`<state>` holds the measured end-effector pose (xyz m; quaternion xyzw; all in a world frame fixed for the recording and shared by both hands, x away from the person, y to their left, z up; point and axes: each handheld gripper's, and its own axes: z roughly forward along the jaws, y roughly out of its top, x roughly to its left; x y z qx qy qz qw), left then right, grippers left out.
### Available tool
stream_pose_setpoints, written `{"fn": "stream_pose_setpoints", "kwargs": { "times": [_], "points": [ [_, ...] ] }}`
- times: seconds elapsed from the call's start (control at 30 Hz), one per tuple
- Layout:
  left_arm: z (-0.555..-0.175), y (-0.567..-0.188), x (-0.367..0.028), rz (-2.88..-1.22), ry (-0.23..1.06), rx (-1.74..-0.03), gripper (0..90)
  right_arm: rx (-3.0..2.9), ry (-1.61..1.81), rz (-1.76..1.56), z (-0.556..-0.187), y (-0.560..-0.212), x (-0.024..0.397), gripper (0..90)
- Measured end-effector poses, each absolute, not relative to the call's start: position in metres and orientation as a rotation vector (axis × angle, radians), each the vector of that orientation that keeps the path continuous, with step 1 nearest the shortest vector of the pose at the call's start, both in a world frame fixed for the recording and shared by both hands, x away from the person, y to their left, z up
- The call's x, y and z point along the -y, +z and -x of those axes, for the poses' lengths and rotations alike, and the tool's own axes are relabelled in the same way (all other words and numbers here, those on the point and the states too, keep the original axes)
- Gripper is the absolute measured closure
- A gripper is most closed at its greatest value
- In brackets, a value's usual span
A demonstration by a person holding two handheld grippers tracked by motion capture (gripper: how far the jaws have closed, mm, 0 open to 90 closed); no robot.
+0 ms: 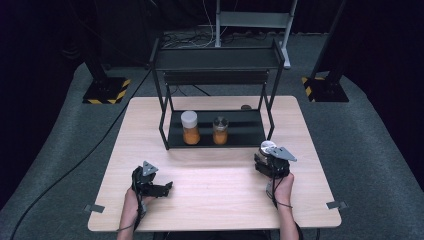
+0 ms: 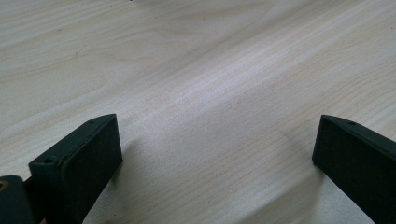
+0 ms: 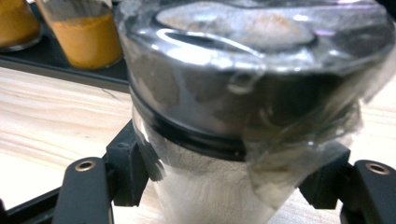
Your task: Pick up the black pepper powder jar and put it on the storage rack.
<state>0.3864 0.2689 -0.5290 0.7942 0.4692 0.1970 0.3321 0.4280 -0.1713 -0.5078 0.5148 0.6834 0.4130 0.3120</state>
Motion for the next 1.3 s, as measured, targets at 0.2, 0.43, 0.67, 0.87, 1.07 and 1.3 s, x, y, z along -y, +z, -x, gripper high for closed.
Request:
{"fn": "stream_pose_setpoints", "kwargs": {
  "times": [0.2, 0.43, 0.67, 0.87, 1.07, 1.3],
  "points": [
    [-0.386, -0.529, -0.269, -2.077, 0.515, -1.225, 1.0, -1.797, 1.096, -1.331, -0.425, -0.499, 0.168, 30.0],
    [-0.386, -0.529, -0.269, -2.076, 0.514, -1.225, 0.9, -1.807, 1.112, -1.318, -0.426, -0.490, 0.163, 30.0],
    [-0.386, -0.529, -0.269, -2.075, 0.515, -1.225, 1.0, -1.809, 1.120, -1.305, -0.426, -0.488, 0.156, 30.0],
    [-0.386, -0.529, -0.269, -2.075, 0.516, -1.225, 1.0, -1.837, 1.112, -1.286, -0.430, -0.486, 0.150, 30.0],
    [-0.386, -0.529, -0.269, -2.074, 0.516, -1.225, 1.0, -1.841, 1.112, -1.278, -0.432, -0.486, 0.146, 30.0],
    [-0.386, -0.529, -0.269, -2.077, 0.516, -1.223, 1.0, -1.849, 1.113, -1.274, -0.437, -0.484, 0.143, 30.1]
  ]
}}
